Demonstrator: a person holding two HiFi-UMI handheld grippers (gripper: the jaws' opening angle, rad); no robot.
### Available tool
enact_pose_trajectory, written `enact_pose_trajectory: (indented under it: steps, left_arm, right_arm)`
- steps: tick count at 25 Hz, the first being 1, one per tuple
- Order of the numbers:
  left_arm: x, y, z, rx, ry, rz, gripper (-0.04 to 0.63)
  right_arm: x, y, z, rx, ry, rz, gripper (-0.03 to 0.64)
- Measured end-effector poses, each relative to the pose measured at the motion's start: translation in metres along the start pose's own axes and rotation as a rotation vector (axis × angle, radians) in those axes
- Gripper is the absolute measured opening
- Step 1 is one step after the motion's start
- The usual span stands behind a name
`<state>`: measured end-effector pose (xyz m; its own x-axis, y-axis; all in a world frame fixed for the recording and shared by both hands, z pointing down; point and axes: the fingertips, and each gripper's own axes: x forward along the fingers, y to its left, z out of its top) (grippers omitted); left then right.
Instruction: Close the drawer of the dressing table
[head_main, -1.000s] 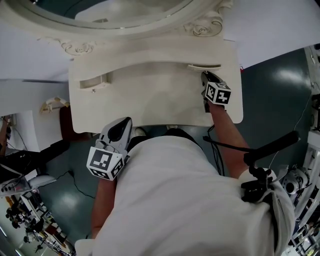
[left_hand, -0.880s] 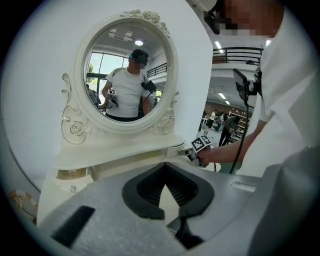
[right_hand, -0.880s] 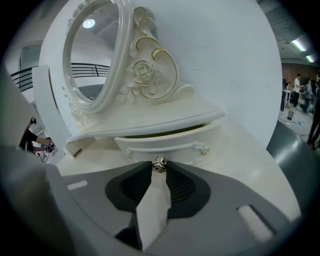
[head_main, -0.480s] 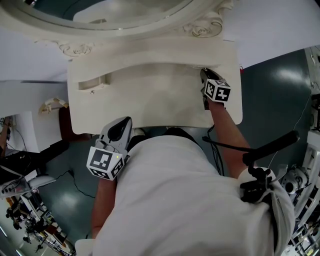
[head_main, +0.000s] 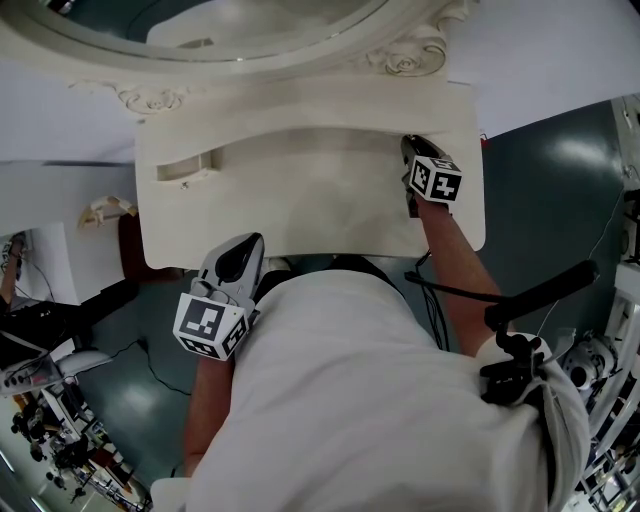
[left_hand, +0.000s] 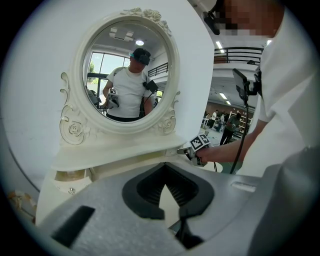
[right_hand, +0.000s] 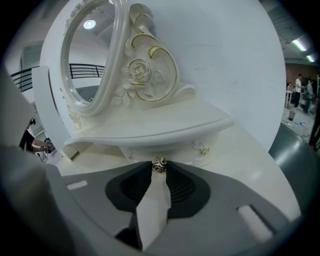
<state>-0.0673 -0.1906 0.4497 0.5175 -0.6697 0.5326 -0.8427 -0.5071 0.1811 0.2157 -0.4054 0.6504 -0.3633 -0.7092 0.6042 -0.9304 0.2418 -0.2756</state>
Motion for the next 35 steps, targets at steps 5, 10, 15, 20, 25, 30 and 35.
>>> enact_pose_trajectory:
  steps: [5, 10, 15, 20, 25, 30, 35]
  left_arm:
    - [0.003, 0.001, 0.003, -0.002, 0.004, -0.002, 0.003]
    - [0.0, 0.0, 0.003, -0.002, 0.004, -0.007, 0.003]
    - [0.002, -0.001, 0.002, -0.003, 0.004, -0.009, 0.003]
    - [0.002, -0.001, 0.003, -0.002, -0.001, -0.01, 0.003]
    - [0.003, 0.001, 0.004, -0.003, -0.004, -0.014, 0.003]
    - [0.004, 0.005, 0.002, -0.008, -0.01, -0.031, 0.003]
    - [-0.006, 0.015, -0.002, 0.011, -0.017, -0.083, 0.003]
  right_arm:
    - [0.002, -0.001, 0.004, 0.001, 0.0, -0.001, 0.094]
    - [0.001, 0.001, 0.004, 0.0, -0.004, -0.002, 0.094]
    - [0.002, -0.001, 0.005, -0.001, -0.003, -0.004, 0.094]
    - [0.003, -0.006, 0.005, -0.007, -0.001, -0.002, 0.097]
    - [0.005, -0.011, 0.006, -0.024, 0.01, -0.008, 0.114]
    - [0.0, -0.014, 0.001, -0.034, 0.026, -0.023, 0.141]
    - [-0.021, -0.007, -0.014, -0.021, 0.029, -0.074, 0.132]
